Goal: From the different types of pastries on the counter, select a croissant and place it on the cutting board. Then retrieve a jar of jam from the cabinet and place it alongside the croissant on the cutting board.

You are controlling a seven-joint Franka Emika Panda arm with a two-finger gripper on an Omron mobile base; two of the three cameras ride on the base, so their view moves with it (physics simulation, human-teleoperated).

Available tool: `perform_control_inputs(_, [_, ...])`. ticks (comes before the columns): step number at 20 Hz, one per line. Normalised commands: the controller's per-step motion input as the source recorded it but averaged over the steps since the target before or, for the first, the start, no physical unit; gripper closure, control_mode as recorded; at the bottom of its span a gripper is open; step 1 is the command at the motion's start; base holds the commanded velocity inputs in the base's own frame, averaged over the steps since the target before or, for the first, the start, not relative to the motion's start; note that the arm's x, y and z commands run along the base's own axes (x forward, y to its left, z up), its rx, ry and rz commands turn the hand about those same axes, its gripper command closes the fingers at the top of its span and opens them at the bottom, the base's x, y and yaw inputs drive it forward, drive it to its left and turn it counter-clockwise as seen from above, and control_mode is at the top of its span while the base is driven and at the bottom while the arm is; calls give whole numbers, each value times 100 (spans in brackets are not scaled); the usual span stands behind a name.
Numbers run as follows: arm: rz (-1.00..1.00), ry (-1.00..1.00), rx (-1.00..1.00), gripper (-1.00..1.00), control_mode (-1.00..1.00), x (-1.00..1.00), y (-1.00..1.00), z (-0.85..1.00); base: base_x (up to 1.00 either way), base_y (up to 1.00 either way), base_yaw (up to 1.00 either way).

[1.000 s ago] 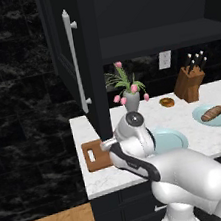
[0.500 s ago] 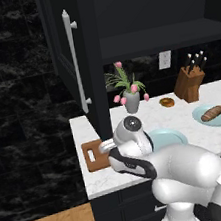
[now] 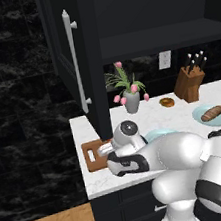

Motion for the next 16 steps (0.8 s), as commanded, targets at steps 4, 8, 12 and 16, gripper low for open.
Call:
perform_control_inputs(4, [0, 0, 0, 100, -100, 3, 0, -36, 0, 0, 0])
perform_control_inputs(8, [0, -7, 0, 100, -100, 10, 0, -38, 0, 0, 0])
perform_control_inputs(12, [0, -9, 0, 100, -100, 8, 0, -43, 0, 0, 0])
perform_control_inputs(16, [0, -4, 1, 100, -100, 9, 0, -48, 0, 0, 0])
